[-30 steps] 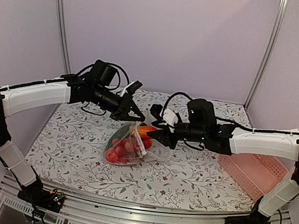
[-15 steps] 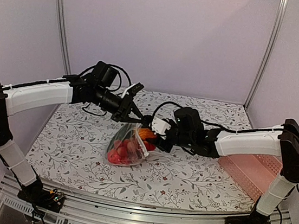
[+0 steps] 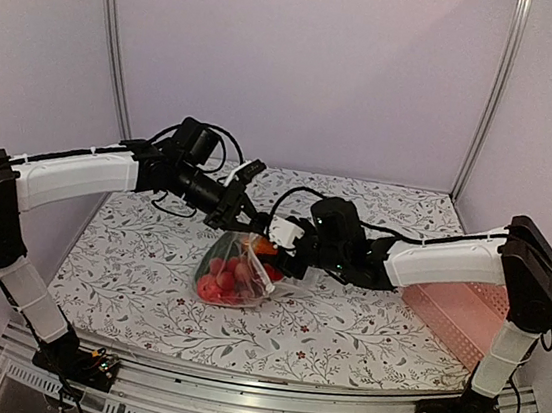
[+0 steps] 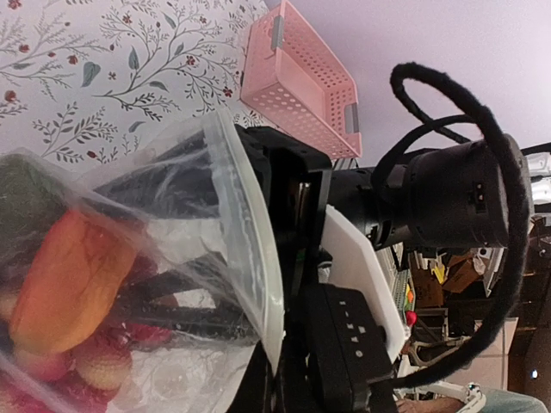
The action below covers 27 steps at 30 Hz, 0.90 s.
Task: Open the zip-top bag and remove the fake food
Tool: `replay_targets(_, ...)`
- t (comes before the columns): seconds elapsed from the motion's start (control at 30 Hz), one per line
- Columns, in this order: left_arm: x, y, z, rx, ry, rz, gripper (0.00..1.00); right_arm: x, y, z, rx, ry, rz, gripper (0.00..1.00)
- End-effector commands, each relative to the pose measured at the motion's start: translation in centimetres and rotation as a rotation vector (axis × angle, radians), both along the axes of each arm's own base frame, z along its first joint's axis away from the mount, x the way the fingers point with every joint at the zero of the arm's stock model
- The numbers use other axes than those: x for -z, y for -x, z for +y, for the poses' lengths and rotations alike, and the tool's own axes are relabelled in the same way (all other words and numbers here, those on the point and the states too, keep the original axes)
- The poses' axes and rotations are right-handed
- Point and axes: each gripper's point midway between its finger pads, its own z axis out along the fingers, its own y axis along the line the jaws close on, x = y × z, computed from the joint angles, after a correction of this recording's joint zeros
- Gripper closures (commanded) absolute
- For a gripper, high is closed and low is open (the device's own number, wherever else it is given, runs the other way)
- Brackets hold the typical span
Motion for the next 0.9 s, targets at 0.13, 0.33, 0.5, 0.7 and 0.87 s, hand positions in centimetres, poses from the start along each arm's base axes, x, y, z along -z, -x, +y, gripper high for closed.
replay_targets(0.13, -3.1, 1.3, -1.0, 0.092, 0.106, -0.035, 1.00, 5.6, 0.7, 0.9, -0.048, 0.131, 0.076, 0.45)
replay_targets(0.33, -3.2, 1.0, -0.4, 0.072, 0.111, -0.037, 1.00, 8.2, 2.1, 0.2, -0.070, 0.158, 0.158, 0.52)
replay_targets(0.5, -3.3, 0.7, 0.1, 0.054, 0.113, -0.046, 1.00, 8.6, 3.3, -0.8, -0.083, 0.160, 0.191, 0.53)
replay_targets(0.7, -3.4, 0.6, 0.2, 0.048, 0.120, -0.053, 1.00, 9.7, 3.4, -1.8, -0.045, 0.183, 0.215, 0.49)
replay_targets(0.87, -3.5, 0.5, 0.2, 0.047, 0.121, -0.054, 1.00, 10.9, 2.9, -2.0, -0.003, 0.201, 0.232, 0.45)
